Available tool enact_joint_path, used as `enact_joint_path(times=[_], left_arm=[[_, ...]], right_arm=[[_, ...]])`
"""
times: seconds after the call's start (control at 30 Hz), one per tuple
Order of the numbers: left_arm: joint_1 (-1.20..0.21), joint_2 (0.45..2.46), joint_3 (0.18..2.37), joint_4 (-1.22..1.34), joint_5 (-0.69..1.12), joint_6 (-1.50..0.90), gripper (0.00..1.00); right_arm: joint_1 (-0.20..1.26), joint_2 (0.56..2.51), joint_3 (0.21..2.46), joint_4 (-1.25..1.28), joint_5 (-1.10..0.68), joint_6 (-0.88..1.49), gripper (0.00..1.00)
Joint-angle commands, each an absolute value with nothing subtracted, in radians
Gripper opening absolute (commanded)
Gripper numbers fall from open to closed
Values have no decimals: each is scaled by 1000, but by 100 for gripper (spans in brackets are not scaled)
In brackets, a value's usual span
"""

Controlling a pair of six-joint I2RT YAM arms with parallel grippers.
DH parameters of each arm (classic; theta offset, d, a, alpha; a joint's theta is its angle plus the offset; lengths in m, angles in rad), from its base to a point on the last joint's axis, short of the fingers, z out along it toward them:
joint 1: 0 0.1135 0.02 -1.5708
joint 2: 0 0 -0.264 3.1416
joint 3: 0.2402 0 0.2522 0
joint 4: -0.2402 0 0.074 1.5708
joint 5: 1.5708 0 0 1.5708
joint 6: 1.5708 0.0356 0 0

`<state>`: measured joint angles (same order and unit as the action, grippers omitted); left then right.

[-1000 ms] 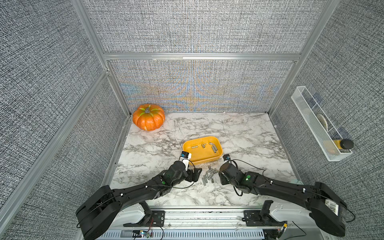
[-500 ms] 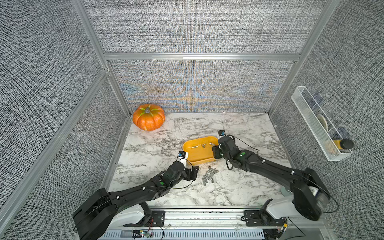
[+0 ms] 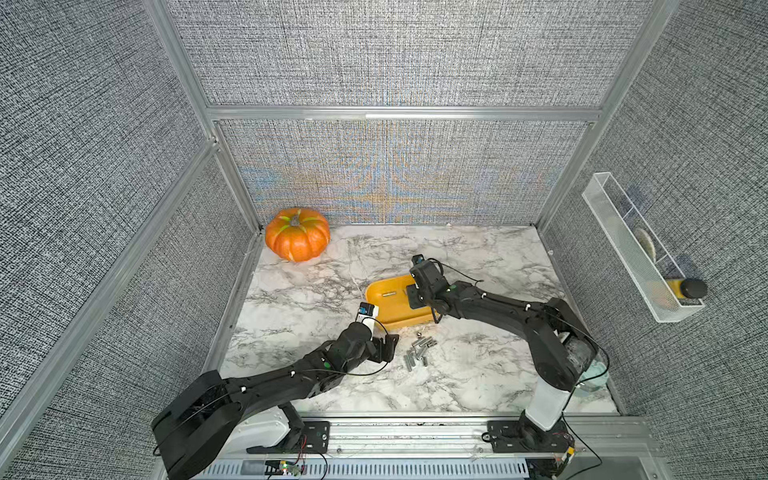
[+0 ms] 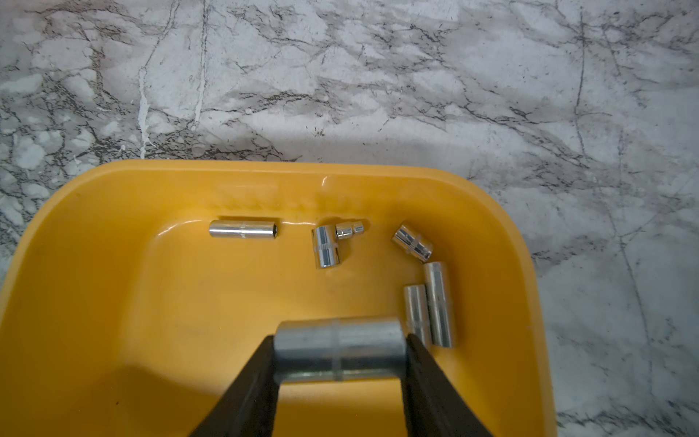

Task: Put the socket on the desktop into the storage box
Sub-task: Pick up the socket head from the center of the board.

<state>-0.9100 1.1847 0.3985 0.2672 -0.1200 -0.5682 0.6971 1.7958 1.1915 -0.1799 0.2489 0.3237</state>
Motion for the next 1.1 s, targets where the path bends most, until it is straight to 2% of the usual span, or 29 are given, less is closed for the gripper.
enact_joint_path(times=[0.0, 0.1, 0.33, 0.47, 0.67, 0.83, 0.9, 1.07], left_arm=[[-910, 1194, 410, 285, -96, -560, 94], [-910, 1200, 414, 286, -80, -563, 94], [-910, 1182, 408, 291, -73, -572, 94], [-910, 1172, 402, 299, -61, -576, 94], [-911, 1165, 396, 310, -57, -583, 94], [-910, 1173, 396, 317, -41, -584, 95], [-910, 1174, 394, 323, -32, -581, 94], [-910, 1170, 391, 327, -34, -586, 95]], right_arm=[[698, 1769, 1189, -192, 249, 315, 59], [702, 1722, 1163, -201, 246, 318, 64], [790, 1514, 1016, -248, 318, 384, 65], [900, 1357, 865, -266, 346, 502, 63], [1126, 1172, 637, -254, 390, 762, 53], [1226, 1189, 568, -230, 414, 887, 44], [1233, 1225, 568, -222, 419, 900, 39], [1230, 1292, 568, -180, 416, 884, 35]])
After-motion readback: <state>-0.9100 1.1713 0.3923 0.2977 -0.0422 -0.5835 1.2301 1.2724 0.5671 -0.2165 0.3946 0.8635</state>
